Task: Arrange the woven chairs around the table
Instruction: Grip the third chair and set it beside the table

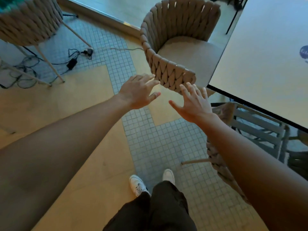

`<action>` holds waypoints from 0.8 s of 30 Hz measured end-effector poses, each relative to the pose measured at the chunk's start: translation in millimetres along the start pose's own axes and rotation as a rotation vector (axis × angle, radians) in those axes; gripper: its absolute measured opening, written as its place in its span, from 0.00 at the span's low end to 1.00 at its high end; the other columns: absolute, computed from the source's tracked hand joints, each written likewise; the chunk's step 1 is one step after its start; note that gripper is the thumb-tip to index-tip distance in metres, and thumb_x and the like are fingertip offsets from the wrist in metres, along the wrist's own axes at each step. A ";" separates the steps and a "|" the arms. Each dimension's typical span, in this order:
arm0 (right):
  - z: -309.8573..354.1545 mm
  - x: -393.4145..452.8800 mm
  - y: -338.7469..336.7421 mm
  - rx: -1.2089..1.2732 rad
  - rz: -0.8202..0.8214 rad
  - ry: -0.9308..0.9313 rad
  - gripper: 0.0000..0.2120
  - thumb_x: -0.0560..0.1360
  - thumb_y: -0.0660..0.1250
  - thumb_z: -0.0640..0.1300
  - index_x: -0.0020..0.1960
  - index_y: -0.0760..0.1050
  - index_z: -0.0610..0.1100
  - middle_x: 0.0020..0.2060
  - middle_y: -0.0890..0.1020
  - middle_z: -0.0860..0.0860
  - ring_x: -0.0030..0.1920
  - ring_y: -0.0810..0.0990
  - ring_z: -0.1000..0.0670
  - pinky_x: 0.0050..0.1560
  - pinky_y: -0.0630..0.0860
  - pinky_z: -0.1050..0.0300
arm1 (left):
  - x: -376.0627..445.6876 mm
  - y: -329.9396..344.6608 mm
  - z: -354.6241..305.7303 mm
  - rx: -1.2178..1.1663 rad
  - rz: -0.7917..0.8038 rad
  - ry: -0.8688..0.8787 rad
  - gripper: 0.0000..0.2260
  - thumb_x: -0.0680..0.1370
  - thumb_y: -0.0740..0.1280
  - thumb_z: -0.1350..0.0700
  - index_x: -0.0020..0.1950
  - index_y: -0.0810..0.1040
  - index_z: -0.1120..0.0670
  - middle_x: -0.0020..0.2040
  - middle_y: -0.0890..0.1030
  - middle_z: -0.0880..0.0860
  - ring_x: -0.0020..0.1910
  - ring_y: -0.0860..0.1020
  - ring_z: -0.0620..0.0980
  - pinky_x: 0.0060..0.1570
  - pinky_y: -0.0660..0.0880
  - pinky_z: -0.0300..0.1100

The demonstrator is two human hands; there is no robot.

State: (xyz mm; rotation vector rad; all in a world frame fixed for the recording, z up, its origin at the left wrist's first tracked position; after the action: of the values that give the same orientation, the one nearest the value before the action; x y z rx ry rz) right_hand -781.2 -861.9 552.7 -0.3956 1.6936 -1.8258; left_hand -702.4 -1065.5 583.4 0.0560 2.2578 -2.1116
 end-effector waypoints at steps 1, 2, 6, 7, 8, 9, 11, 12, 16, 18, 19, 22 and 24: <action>4.4 7.8 1.2 0.006 -0.003 0.013 0.43 0.77 0.47 0.75 0.82 0.53 0.49 0.82 0.55 0.44 0.82 0.52 0.42 0.80 0.44 0.36 | 7.5 0.6 8.5 0.006 0.011 0.014 0.27 0.82 0.54 0.36 0.77 0.68 0.48 0.78 0.68 0.54 0.76 0.65 0.57 0.74 0.61 0.57; 7.8 14.9 2.7 0.008 -0.006 0.019 0.43 0.77 0.46 0.75 0.82 0.53 0.48 0.82 0.55 0.43 0.82 0.52 0.42 0.80 0.45 0.35 | 13.9 1.1 16.0 0.011 0.013 0.024 0.27 0.82 0.55 0.36 0.76 0.68 0.48 0.77 0.68 0.54 0.76 0.65 0.57 0.74 0.61 0.56; 13.4 47.7 9.4 0.008 0.015 0.043 0.44 0.77 0.45 0.75 0.83 0.52 0.48 0.82 0.56 0.42 0.82 0.52 0.41 0.80 0.45 0.36 | 44.2 3.4 42.7 0.025 0.012 0.050 0.26 0.82 0.55 0.37 0.76 0.69 0.48 0.77 0.69 0.55 0.75 0.66 0.57 0.73 0.61 0.56; 13.6 57.7 11.0 0.011 0.020 0.046 0.44 0.77 0.45 0.75 0.83 0.52 0.48 0.82 0.56 0.42 0.82 0.52 0.41 0.80 0.45 0.35 | 53.6 4.4 49.7 0.033 0.016 0.065 0.26 0.82 0.55 0.37 0.76 0.69 0.48 0.77 0.69 0.55 0.76 0.66 0.57 0.73 0.61 0.56; 12.9 68.7 12.0 0.015 0.025 0.050 0.44 0.77 0.45 0.75 0.83 0.52 0.47 0.82 0.56 0.42 0.82 0.52 0.41 0.80 0.45 0.35 | 63.3 5.2 57.0 0.042 0.020 0.080 0.27 0.82 0.54 0.37 0.76 0.69 0.48 0.77 0.69 0.55 0.76 0.66 0.57 0.74 0.61 0.56; 11.1 76.2 13.0 0.016 0.028 0.055 0.44 0.77 0.46 0.75 0.83 0.52 0.47 0.82 0.56 0.42 0.82 0.52 0.41 0.80 0.45 0.35 | 70.6 6.4 62.3 0.050 0.018 0.098 0.27 0.82 0.54 0.36 0.76 0.69 0.49 0.77 0.69 0.55 0.75 0.67 0.57 0.74 0.62 0.56; 7.0 103.8 14.6 0.029 0.037 0.072 0.43 0.77 0.47 0.74 0.83 0.52 0.47 0.82 0.56 0.42 0.82 0.52 0.41 0.80 0.45 0.36 | 95.4 9.7 80.2 0.066 0.034 0.125 0.27 0.82 0.53 0.36 0.76 0.69 0.49 0.77 0.69 0.55 0.75 0.67 0.57 0.74 0.62 0.56; 5.1 115.0 14.8 0.032 0.036 0.079 0.43 0.77 0.48 0.74 0.82 0.53 0.47 0.82 0.56 0.42 0.81 0.53 0.41 0.80 0.45 0.36 | 106.1 12.4 87.2 0.080 0.048 0.135 0.27 0.82 0.53 0.36 0.77 0.69 0.49 0.77 0.69 0.55 0.75 0.67 0.57 0.74 0.63 0.56; -0.3 160.0 14.5 0.040 0.033 0.078 0.41 0.77 0.50 0.73 0.81 0.55 0.47 0.79 0.61 0.43 0.80 0.57 0.41 0.80 0.47 0.36 | 150.4 17.5 116.6 0.111 0.054 0.143 0.27 0.82 0.55 0.36 0.77 0.68 0.49 0.77 0.69 0.55 0.74 0.69 0.58 0.72 0.66 0.57; -1.8 180.4 17.2 0.052 0.054 0.090 0.40 0.78 0.51 0.72 0.80 0.56 0.47 0.79 0.61 0.43 0.80 0.56 0.41 0.80 0.47 0.36 | 168.2 20.3 129.7 0.105 0.045 0.143 0.26 0.82 0.56 0.37 0.76 0.68 0.49 0.76 0.70 0.55 0.73 0.70 0.58 0.71 0.67 0.57; -2.6 189.6 19.1 0.062 0.063 0.103 0.40 0.78 0.51 0.72 0.80 0.55 0.48 0.80 0.61 0.42 0.81 0.55 0.41 0.80 0.46 0.36 | 177.2 22.1 135.5 0.102 0.054 0.146 0.26 0.82 0.56 0.37 0.76 0.69 0.49 0.75 0.70 0.55 0.73 0.70 0.58 0.71 0.68 0.56; -3.8 211.2 25.1 0.102 0.081 0.134 0.41 0.78 0.51 0.73 0.81 0.54 0.48 0.81 0.59 0.42 0.81 0.54 0.41 0.80 0.45 0.36 | 199.8 28.4 147.8 0.107 0.084 0.174 0.25 0.82 0.56 0.37 0.74 0.69 0.49 0.74 0.72 0.56 0.71 0.72 0.58 0.70 0.69 0.57; -5.6 226.6 27.5 0.105 0.094 0.151 0.41 0.78 0.49 0.73 0.82 0.53 0.48 0.81 0.58 0.43 0.81 0.53 0.42 0.80 0.46 0.36 | 218.2 32.8 156.2 0.107 0.087 0.208 0.25 0.82 0.55 0.37 0.74 0.70 0.50 0.74 0.72 0.56 0.71 0.71 0.58 0.70 0.68 0.57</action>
State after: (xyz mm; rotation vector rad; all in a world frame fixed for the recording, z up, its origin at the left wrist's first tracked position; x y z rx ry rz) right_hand -952.6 -996.0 483.5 -0.1348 1.6758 -1.9058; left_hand -916.4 -1220.8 527.0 0.3877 2.1983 -2.2738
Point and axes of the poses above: each hand's wrist, its own x-axis towards the middle knuckle, its own y-axis out of the palm, z = x × y, the point moved 4 cm from there along x, towards the middle knuckle
